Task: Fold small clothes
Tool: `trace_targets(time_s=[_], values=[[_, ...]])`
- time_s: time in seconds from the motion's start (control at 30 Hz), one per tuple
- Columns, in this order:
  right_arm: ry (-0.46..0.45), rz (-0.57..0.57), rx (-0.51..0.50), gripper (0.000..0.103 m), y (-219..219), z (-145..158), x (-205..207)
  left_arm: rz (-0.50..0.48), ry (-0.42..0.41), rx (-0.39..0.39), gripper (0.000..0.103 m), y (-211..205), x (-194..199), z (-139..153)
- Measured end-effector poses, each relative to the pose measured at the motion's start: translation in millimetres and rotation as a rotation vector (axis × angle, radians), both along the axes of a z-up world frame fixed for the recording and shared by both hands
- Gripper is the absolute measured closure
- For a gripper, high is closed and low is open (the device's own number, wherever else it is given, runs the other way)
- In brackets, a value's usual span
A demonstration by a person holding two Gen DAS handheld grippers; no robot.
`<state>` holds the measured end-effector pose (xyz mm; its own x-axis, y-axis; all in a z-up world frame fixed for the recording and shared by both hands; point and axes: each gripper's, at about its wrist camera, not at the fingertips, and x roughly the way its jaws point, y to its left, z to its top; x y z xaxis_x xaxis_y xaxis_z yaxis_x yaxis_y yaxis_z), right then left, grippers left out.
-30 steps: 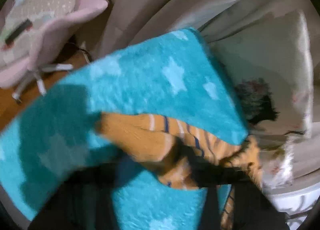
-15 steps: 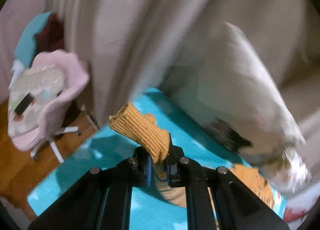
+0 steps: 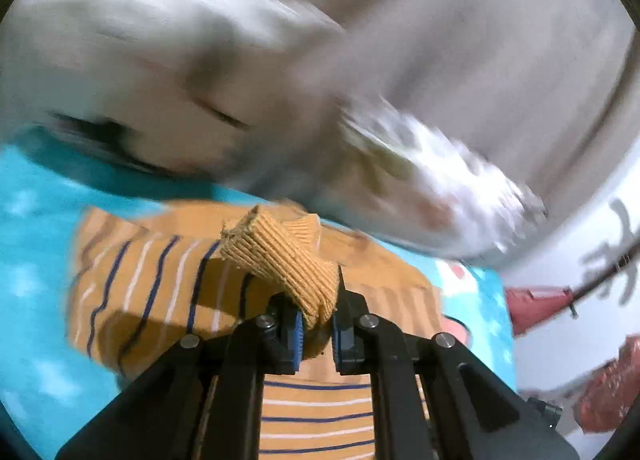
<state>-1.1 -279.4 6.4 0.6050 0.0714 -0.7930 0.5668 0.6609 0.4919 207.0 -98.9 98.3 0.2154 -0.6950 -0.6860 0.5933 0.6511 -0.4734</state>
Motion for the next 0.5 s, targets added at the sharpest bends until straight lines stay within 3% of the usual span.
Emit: trace_targets(time_s=[0.07,0.2,0.27,0.33,0.5], values=[[0.005,-0.037,-0.005,0.053,-20.6,0.8,-20.5,-0.089,0.046,-0.002,0.093,-43.0,-19.5,-16.7],[0.019,-0.078,-0.02,0.053,-50.9,2.6,-44.8,-0.207,0.111,0.095,0.082,-96.5,-66.8,-55.3],[0.009,-0.083,-0.028,0.053,-61.6,5.7,-51.3,-0.225,0.127,0.094,0.07,-89.3,-80.8,-57.4],[-0.002,-0.074,-0.032,0.053,-71.5,7.7,-50.2,-0.218,0.113,0.095,0.049,-75.8,-87.6,-54.0],[-0.059,0.032,-0.034,0.053,-78.2,13.7,-18.2,-0.057,0.03,0.208,0.041,0.0,-80.9,-44.2]])
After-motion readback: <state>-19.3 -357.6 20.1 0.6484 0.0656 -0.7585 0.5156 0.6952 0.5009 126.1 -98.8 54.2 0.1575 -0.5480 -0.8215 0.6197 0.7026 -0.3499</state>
